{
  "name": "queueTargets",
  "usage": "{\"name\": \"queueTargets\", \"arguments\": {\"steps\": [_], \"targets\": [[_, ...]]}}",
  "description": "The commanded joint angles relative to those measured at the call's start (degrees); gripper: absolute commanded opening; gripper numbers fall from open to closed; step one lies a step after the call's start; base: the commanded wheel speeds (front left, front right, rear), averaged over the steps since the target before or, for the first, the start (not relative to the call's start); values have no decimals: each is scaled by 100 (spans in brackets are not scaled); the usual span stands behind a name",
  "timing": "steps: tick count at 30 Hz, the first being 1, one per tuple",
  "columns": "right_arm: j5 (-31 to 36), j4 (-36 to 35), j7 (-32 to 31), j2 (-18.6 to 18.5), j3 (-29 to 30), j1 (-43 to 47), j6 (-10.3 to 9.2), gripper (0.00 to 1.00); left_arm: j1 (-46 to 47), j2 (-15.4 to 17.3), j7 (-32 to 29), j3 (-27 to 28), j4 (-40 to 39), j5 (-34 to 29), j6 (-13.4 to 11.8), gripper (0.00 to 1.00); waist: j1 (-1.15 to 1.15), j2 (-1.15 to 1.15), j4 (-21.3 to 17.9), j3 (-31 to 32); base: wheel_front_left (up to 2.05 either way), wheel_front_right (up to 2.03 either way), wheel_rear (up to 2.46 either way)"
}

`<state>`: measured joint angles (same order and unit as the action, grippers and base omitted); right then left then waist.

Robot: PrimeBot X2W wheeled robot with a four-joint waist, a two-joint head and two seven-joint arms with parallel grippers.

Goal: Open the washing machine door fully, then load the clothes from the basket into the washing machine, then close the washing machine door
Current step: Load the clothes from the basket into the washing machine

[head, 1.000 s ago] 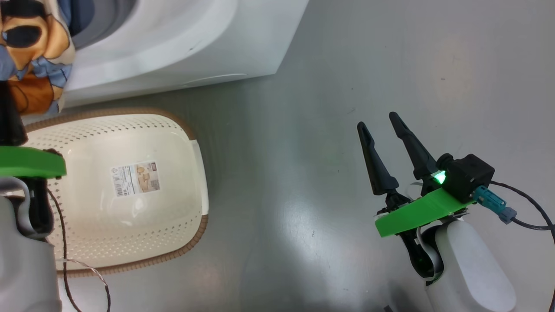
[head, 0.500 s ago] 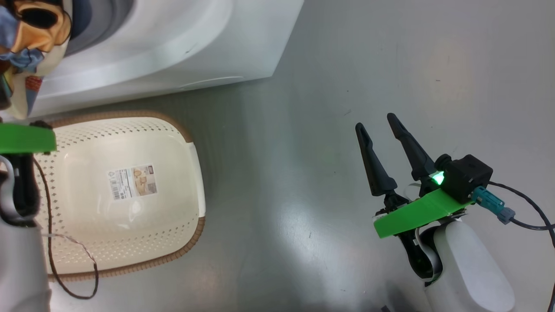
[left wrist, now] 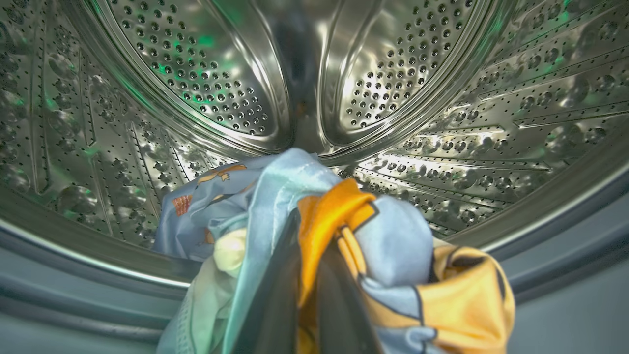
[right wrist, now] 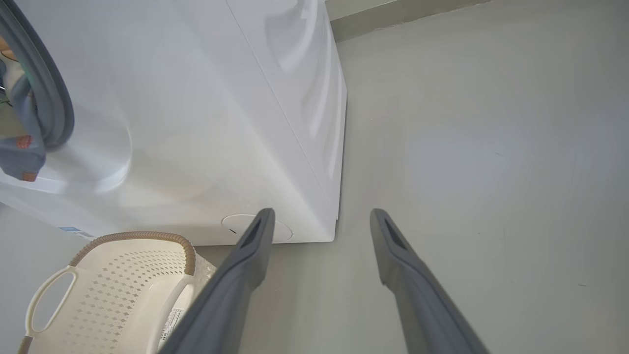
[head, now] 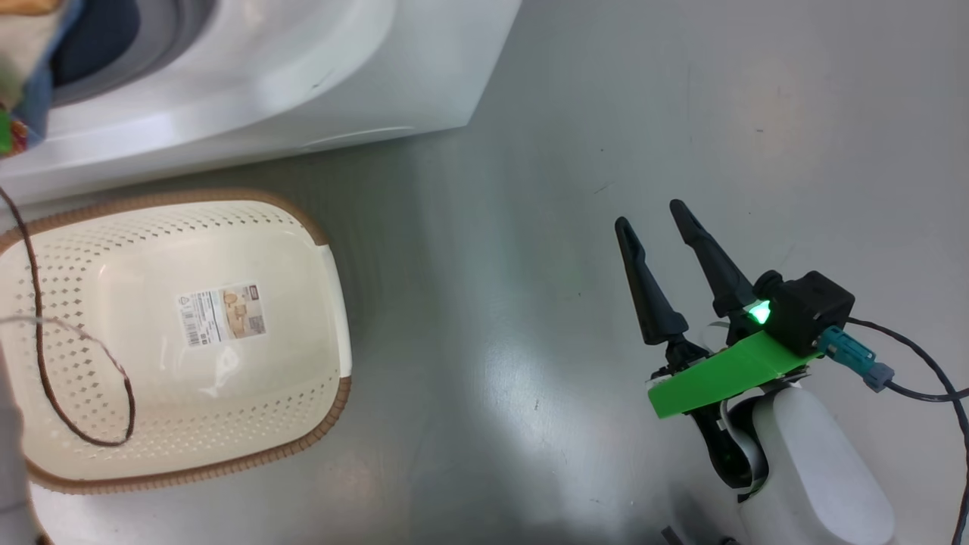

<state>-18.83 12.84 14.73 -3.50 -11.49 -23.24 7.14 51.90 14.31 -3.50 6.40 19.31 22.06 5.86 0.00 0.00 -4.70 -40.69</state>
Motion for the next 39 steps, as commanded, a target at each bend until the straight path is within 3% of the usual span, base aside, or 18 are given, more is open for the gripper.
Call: {"name": "queueTargets", "arguments": {"steps": [1, 9, 17, 26, 32, 39], "targets": [[-103, -95, 27, 62, -152, 183, 35, 100, 100, 308, -33, 120, -87, 28, 42, 0, 0, 0, -11, -19, 0, 0, 0], [-197, -99, 27, 62, -245, 81, 35, 100, 1062, 640, -208, -85, 657, 74, 100, 0, 0, 0, -126, -243, 0, 0, 0], [-261, -107, 27, 62, -268, 47, 35, 100, 1594, 732, 155, -270, 1404, -44, 115, 0, 0, 0, -236, -373, 0, 0, 0], [-249, -190, 27, 62, -236, -11, 35, 100, 2215, 786, 411, -341, 1804, 389, 153, 0, 0, 0, -225, -679, 0, 0, 0], [-293, -244, 27, 62, -251, -97, 35, 100, 2640, 1094, 352, -802, 1684, 963, 160, 0, 0, 0, -268, -972, 0, 0, 0], [-348, -283, 27, 62, -274, -170, 35, 100, 3031, 1741, 638, -1568, 1233, 1502, 162, 0, 0, 0, -331, -1272, 0, 0, 0]]}}
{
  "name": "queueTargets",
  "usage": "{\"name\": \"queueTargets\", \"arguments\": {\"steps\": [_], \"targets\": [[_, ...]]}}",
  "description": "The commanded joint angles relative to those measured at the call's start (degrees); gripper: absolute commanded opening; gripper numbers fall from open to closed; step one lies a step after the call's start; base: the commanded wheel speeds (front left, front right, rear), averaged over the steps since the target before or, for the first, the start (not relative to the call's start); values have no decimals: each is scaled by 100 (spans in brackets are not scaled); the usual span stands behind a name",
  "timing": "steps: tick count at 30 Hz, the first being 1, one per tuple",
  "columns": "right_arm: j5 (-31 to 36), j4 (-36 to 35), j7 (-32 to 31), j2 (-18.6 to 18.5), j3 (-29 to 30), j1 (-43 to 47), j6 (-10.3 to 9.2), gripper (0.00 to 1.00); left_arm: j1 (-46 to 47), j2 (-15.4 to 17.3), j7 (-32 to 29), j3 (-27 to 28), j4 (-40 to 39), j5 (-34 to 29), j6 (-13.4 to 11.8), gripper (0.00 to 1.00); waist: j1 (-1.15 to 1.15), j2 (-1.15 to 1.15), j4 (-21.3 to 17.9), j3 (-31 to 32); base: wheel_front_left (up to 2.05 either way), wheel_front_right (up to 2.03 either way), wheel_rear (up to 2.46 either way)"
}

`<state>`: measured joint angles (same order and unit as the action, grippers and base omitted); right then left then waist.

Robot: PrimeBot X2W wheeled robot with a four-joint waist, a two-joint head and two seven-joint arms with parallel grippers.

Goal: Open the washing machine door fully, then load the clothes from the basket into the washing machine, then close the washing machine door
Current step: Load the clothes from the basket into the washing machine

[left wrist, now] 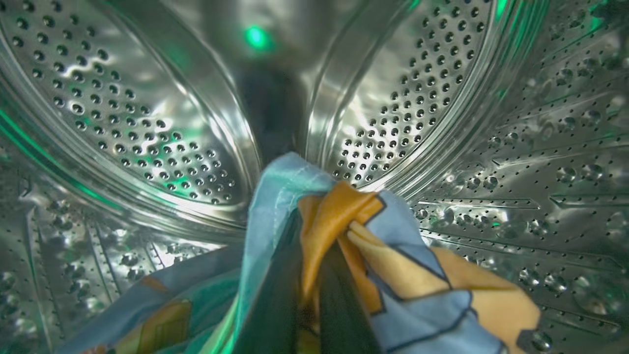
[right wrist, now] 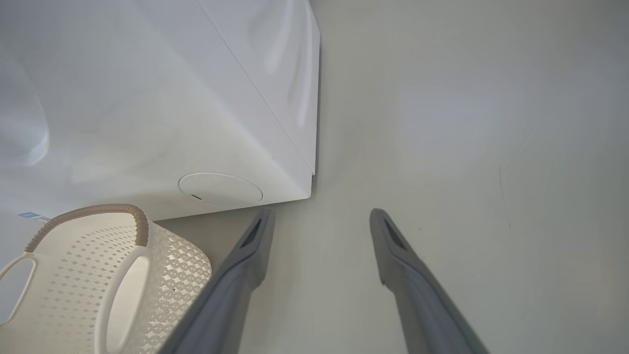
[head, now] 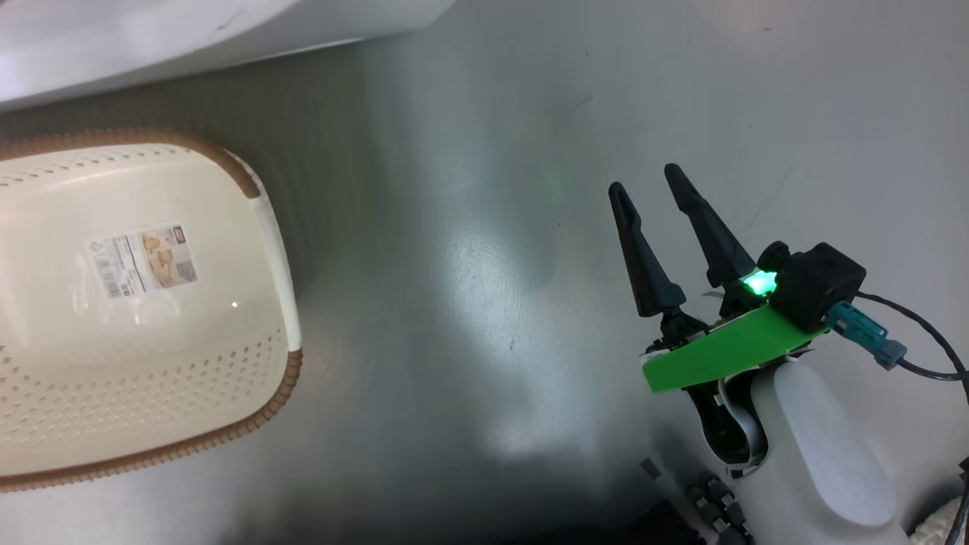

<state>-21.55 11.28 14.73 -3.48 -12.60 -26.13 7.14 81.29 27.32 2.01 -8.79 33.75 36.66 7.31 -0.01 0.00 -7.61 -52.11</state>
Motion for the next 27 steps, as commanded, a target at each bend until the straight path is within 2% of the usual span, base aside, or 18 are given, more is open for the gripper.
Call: {"name": "queueTargets", "arguments": {"steps": [1, 3, 9, 12, 18, 21, 25, 26, 27], "targets": [[-76, -127, 27, 60, -163, 119, 35, 100, 93, 440, 88, -49, -211, 42, 16, 0, 1, 0, -40, -130, 0, 0, 0], [-94, -142, 27, 60, -189, 79, 35, 100, 249, 715, 468, -363, -344, 143, 17, 0, 1, 0, -58, -230, 0, 0, 0], [-117, -138, 27, 60, -205, 37, 35, 100, 559, 963, 1150, -713, -424, 161, 17, 0, 1, 0, -70, -318, 0, 0, 0], [-142, -123, 27, 60, -209, 7, 35, 100, 748, 1041, 1281, -853, -585, 48, 17, 0, 1, 0, -79, -339, 0, 0, 0], [-192, -104, 27, 60, -250, -73, 35, 100, 854, 1009, 1297, -501, -1138, -300, 17, 0, 1, 0, -114, -363, 0, 0, 0], [-191, -78, 27, 60, -242, -76, 35, 100, 722, 970, 1298, -533, -898, -270, 17, 0, 1, 0, -97, -325, 0, 0, 0], [-186, -30, 27, 60, -228, -51, 35, 100, 650, 935, 1273, -767, -192, -22, 17, 0, 1, 0, -70, -252, 0, 0, 0], [-179, -18, 27, 60, -224, -43, 35, 100, 664, 908, 1266, -805, -38, 84, 17, 22, 1, 0, -60, -235, 0, 0, 0], [-175, -11, 27, 60, -215, -36, 35, 100, 685, 909, 1243, -851, 106, 143, 17, 82, 1, 0, -48, -221, 0, 0, 0]]}}
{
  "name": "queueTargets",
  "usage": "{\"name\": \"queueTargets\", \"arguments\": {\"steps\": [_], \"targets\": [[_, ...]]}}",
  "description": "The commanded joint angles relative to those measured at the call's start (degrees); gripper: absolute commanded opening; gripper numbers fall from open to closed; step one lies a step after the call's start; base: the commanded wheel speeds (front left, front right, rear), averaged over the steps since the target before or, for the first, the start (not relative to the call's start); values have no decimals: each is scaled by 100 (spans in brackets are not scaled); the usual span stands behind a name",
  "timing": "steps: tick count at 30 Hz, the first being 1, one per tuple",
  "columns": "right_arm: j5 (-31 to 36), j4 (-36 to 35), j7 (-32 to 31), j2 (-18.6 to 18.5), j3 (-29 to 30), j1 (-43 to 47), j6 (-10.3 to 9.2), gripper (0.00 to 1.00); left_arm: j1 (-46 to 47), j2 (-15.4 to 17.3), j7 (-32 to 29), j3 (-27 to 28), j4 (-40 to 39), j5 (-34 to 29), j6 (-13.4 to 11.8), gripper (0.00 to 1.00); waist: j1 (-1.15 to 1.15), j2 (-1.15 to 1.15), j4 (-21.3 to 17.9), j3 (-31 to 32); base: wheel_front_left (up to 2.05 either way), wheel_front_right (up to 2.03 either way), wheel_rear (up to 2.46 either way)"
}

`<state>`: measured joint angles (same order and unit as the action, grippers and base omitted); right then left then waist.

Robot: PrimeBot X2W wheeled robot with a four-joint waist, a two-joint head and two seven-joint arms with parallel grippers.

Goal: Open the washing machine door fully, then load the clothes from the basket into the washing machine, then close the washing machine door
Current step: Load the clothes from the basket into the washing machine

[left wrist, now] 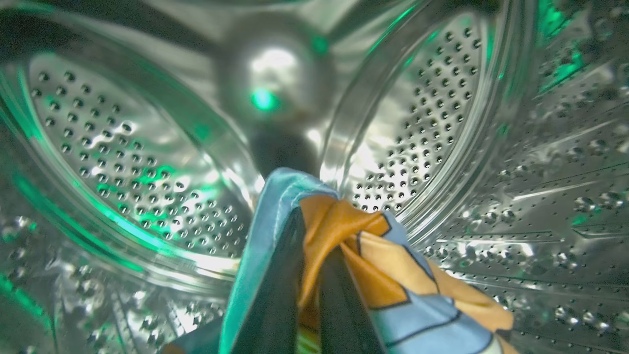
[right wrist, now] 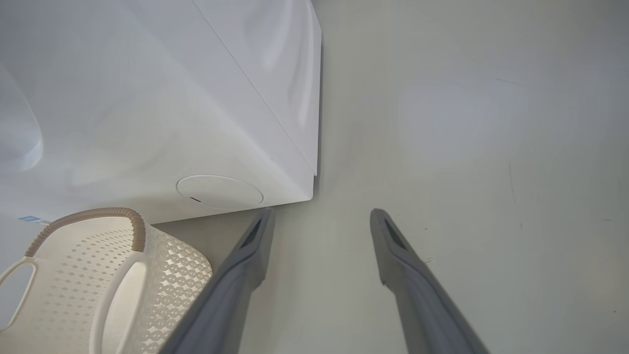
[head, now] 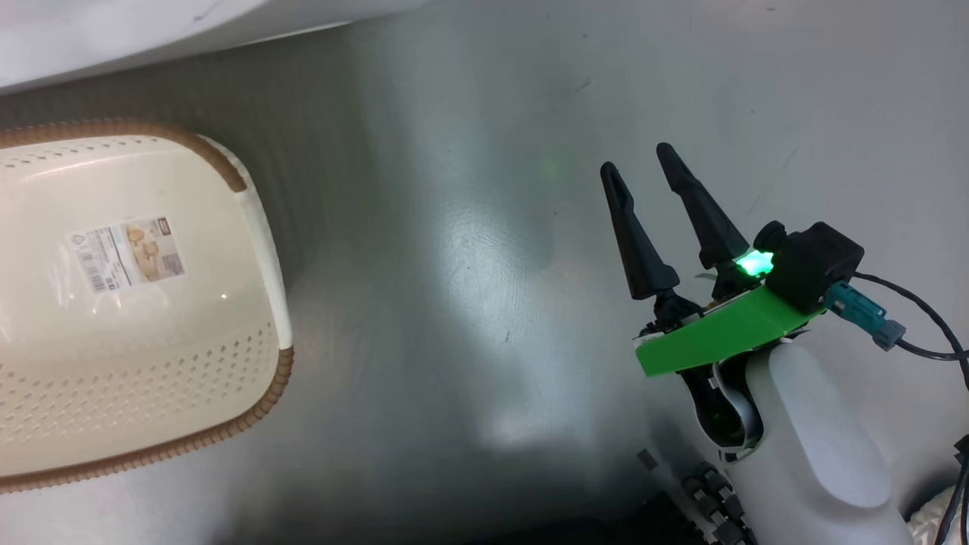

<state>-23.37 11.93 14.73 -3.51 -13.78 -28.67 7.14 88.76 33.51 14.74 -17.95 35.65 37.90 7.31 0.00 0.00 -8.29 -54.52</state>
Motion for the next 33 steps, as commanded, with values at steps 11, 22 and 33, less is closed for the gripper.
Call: {"name": "queueTargets", "arguments": {"steps": [11, 22, 33], "targets": [[70, -7, 27, 63, 3, 263, 35, 100, 73, 27, -615, -149, 1120, 488, 10, 100, 0, 0, 185, 304, 0, 0, 0], [162, 68, 27, 63, 128, 373, 35, 100, -560, -169, -421, -156, 1161, 681, 4, 100, 0, 0, 386, 707, 0, 0, 0], [249, 161, 27, 63, 201, 491, 35, 100, -1637, -420, -187, -186, 488, 804, -164, 100, 0, 0, 561, 1075, 0, 0, 0]]}}
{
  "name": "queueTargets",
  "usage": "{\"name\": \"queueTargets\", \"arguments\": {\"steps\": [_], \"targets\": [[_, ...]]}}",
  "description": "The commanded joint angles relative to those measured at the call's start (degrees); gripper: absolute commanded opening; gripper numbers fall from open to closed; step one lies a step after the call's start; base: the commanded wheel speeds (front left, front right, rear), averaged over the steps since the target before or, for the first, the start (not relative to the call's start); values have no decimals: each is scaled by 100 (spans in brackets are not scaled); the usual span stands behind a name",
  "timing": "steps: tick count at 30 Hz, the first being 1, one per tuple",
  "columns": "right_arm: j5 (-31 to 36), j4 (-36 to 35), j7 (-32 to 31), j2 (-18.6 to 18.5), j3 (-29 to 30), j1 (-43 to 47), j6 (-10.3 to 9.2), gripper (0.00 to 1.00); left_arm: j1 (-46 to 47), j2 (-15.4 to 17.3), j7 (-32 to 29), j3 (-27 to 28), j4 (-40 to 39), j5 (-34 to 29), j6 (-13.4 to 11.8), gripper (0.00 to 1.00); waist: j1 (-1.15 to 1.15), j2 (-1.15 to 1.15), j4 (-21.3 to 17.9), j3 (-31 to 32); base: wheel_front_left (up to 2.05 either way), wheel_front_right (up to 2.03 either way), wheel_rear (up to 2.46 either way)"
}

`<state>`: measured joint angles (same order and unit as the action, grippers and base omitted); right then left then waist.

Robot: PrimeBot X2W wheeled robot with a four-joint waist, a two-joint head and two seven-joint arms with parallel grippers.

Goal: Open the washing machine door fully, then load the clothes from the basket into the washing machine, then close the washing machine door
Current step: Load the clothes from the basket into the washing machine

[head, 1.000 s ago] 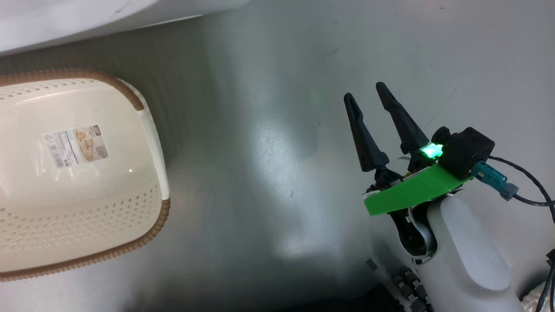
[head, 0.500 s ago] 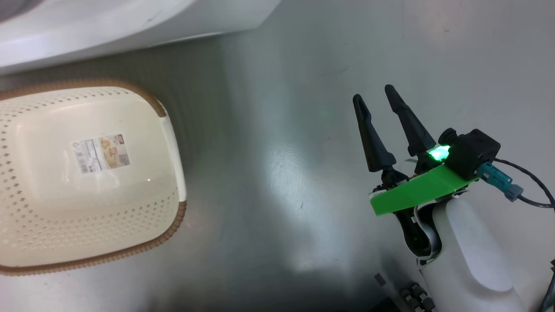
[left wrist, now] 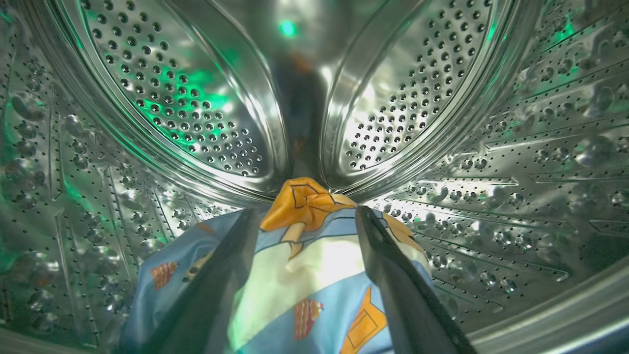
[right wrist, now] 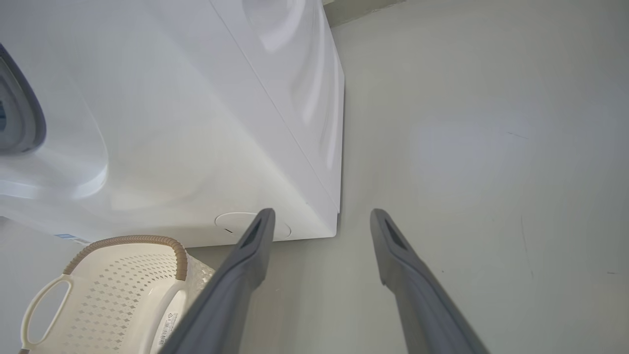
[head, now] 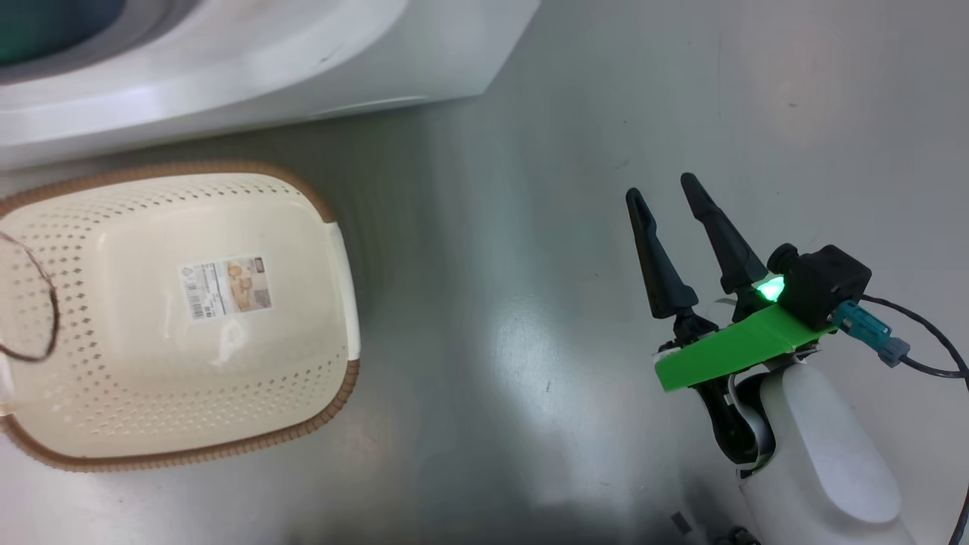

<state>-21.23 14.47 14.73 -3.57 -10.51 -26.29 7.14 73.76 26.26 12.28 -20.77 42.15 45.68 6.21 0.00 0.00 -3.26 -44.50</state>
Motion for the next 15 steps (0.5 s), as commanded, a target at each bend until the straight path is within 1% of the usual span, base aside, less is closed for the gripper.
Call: {"name": "queueTargets", "arguments": {"steps": [1, 8, 15], "targets": [[43, -88, 27, 69, -116, 265, 35, 100, -238, 289, 77, 108, -247, 42, -83, 100, 0, 0, 71, 96, 0, 0, 0], [68, -41, 27, 69, -93, 343, 35, 100, -1081, 242, 184, 151, -895, 44, -328, 100, 0, 0, 119, 319, 0, 0, 0], [88, -7, 27, 69, -58, 424, 35, 100, -1865, 203, 245, 334, -1543, 68, -559, 100, 0, 0, 131, 541, 0, 0, 0]]}}
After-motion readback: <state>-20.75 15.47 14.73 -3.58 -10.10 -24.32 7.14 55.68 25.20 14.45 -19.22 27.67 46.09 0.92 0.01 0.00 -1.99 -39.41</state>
